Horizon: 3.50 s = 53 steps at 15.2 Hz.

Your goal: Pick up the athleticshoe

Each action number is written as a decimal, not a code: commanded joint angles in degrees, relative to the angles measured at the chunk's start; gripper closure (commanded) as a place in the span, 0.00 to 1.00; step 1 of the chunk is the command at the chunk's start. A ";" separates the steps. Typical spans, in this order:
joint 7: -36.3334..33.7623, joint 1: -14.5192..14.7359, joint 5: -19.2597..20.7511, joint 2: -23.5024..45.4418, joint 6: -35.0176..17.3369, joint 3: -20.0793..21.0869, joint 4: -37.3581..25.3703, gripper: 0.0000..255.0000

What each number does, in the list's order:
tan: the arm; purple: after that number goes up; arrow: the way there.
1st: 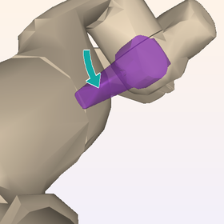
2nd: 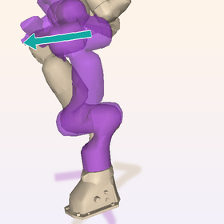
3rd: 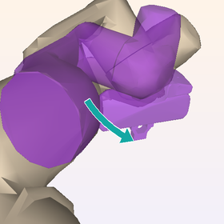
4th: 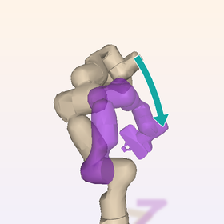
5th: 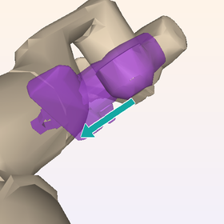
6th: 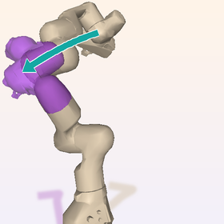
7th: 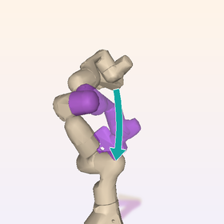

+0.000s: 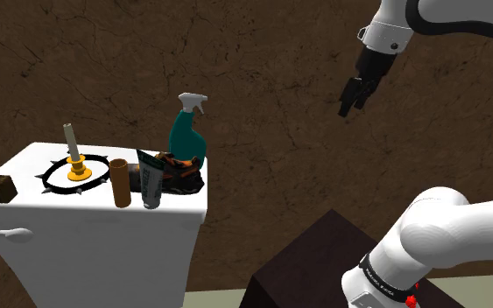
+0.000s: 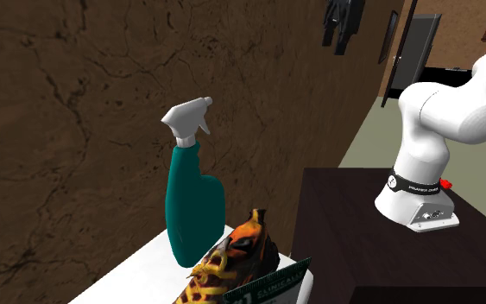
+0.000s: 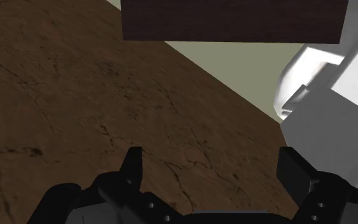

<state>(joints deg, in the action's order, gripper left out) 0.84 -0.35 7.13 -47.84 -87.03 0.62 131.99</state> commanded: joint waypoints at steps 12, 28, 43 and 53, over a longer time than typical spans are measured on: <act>0.19 5.68 -3.28 18.21 -9.45 6.61 -5.92 0.00; -0.41 12.73 -1.35 46.61 -15.66 16.67 -23.64 0.00; -1.73 18.48 3.85 63.98 -18.90 20.61 -34.33 0.00; -1.91 18.51 4.06 64.44 -19.86 20.55 -33.79 1.00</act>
<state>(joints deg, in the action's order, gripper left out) -1.06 18.16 11.17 16.50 -106.83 21.18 98.18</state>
